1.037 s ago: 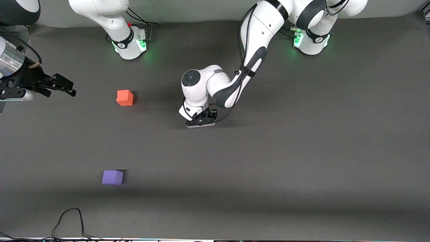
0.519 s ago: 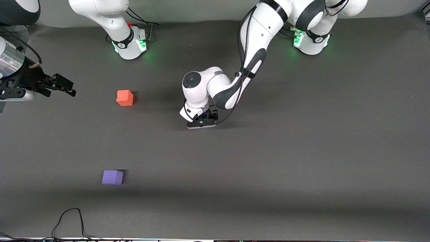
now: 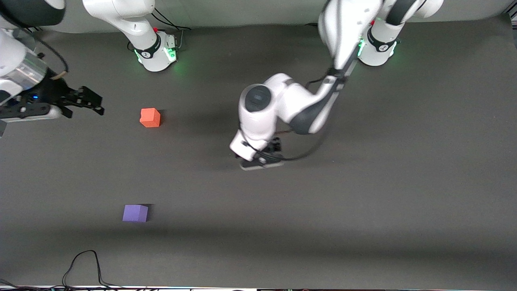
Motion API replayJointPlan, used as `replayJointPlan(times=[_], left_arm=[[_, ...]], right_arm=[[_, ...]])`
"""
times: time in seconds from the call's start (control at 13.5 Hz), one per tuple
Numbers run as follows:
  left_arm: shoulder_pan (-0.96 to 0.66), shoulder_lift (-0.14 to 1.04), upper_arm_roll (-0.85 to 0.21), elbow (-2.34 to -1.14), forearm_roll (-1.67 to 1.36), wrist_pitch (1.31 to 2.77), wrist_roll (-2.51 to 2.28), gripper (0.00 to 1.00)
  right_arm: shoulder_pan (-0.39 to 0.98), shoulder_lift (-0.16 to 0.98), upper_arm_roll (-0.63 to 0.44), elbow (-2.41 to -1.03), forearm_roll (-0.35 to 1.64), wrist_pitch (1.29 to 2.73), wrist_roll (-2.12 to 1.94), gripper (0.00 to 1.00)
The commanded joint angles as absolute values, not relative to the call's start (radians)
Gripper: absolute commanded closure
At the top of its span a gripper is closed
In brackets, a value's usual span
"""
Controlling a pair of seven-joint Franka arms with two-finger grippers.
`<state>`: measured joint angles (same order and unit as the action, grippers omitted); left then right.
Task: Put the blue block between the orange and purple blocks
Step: 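Set the blue block down mid-table and open the left gripper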
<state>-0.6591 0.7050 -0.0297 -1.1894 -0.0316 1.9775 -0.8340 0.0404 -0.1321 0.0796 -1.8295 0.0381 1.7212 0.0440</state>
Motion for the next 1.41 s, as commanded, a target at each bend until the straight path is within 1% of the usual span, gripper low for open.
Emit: replayJointPlan(times=[0.0,0.15,0.3,0.44,0.59,0.74,0.89,0.96,1.11,1.33], left_arm=[[-0.435,0.576,-0.052,-1.308,-0.147,1.854,-0.540,0.00],[-0.268,0.511,-0.054,-1.350,-0.182,1.749,-0.319,0.00],[-0.148,0.463,-0.046,-1.358,-0.170,1.648,-0.151,0.00],[-0.040,0.404,-0.043,-1.368,-0.150,1.589,-0.037,0.00],[0.017,0.332,-0.043,-1.388,-0.100,1.536,0.021,0.00],[0.025,0.253,-0.041,-1.420,-0.049,1.522,0.028,0.00],[0.041,0.184,-0.041,-1.466,-0.041,1.531,0.028,0.00],[0.043,0.158,-0.041,-1.486,-0.032,1.543,0.032,0.00],[0.041,0.126,-0.043,-1.488,0.012,1.545,0.034,0.00],[0.043,0.074,-0.043,-1.512,0.014,1.534,0.037,0.00]], right_arm=[[0.038,-0.005,0.179,-1.720,0.038,1.717,0.051,0.00],[0.040,0.088,0.271,-1.646,0.040,1.720,0.122,0.00],[0.040,0.178,0.389,-1.588,0.029,1.729,0.277,0.00],[0.041,0.254,0.500,-1.572,-0.012,1.794,0.440,0.00],[0.041,0.334,0.598,-1.580,-0.118,1.856,0.567,0.00],[0.049,0.411,0.675,-1.601,-0.211,1.934,0.711,0.00],[0.069,0.454,0.715,-1.672,-0.331,2.024,0.837,0.00],[0.069,0.460,0.729,-1.721,-0.353,2.084,0.883,0.00],[0.069,0.460,0.730,-1.816,-0.377,2.196,0.926,0.00],[0.069,0.488,0.732,-1.957,-0.532,2.350,1.081,0.00]])
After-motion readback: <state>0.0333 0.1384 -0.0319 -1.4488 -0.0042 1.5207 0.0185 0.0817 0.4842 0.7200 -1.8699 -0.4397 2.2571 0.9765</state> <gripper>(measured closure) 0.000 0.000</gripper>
